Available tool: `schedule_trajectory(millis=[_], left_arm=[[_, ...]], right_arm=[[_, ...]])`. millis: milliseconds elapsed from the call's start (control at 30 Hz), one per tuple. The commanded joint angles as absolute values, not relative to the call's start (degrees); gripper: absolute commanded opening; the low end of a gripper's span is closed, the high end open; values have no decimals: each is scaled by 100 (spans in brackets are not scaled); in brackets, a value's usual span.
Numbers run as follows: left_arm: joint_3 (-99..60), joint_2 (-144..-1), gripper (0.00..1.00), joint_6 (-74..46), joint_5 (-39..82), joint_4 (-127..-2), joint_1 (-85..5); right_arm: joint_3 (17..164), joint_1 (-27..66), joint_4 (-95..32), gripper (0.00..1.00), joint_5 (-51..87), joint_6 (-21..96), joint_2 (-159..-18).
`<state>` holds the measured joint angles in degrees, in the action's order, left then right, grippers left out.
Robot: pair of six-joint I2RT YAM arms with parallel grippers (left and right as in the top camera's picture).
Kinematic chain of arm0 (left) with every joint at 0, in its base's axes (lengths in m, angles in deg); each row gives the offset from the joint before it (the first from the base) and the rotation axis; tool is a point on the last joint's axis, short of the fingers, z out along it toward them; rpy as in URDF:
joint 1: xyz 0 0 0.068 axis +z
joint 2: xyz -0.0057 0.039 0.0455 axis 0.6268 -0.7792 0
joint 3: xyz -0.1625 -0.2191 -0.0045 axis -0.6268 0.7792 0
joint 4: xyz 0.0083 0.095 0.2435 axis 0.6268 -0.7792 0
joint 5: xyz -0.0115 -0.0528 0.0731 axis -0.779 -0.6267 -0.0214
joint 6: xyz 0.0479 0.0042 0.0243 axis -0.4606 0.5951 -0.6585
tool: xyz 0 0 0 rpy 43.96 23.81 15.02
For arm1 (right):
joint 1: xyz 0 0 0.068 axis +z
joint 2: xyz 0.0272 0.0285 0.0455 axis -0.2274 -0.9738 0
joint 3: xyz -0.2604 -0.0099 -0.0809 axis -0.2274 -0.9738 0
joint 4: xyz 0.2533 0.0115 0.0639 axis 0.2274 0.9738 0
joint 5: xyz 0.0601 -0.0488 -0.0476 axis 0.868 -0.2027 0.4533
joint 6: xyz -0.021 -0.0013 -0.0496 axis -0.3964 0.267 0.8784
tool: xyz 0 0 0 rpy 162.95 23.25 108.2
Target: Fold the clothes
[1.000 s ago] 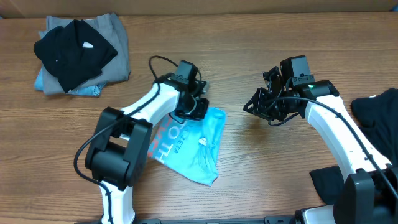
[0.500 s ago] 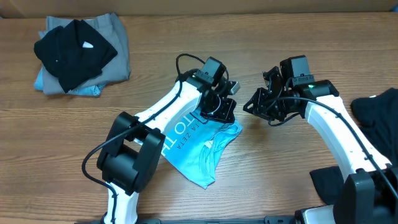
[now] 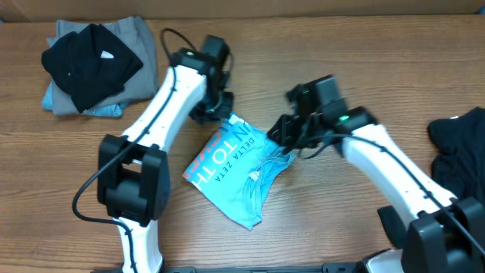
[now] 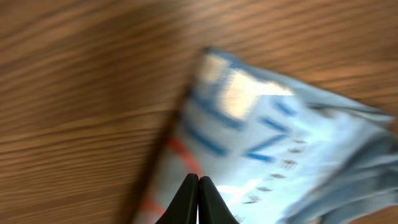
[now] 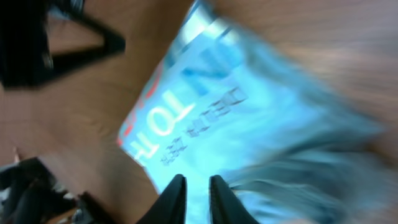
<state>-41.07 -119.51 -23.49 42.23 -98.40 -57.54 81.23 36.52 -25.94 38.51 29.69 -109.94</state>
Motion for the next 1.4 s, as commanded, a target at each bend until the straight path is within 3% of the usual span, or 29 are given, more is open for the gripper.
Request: schedule_trajectory(millis=[0,200,433,533,667,933,1200,1367], left_arm=[[-4070,-12023,4,-2926,3943,-9875,-5531],[-3812,-12023,4,-3225,3688,-9993,-5277],[-3747,-12023,6,-3544,3329,-10073,-5236],[-3747,-12023,15,-3544,3331,-9988,-5233],[-3745,-12036,36,-3824,3063,-9809,-5233],[-3528,-12394,59,-4635,1850,-9604,-5233],[-3484,-13065,43,-4998,1076,-9372,-5450],[-3484,-13293,11,-4858,1185,-9011,-5629]], right_arm=[[8013,4089,-2690,9,3410,1950,-11471],[8013,4231,-2170,4,3915,1141,-12448],[8022,4021,-1051,4,3449,1257,-12520],[8029,3973,-937,4,3340,1386,-12478],[8031,3975,-941,4,3362,1498,-12478],[8035,3798,-806,4,3379,1557,-12463],[8068,3619,-804,5,3377,1878,-11884],[8173,3619,-815,8,3377,1972,-11405]])
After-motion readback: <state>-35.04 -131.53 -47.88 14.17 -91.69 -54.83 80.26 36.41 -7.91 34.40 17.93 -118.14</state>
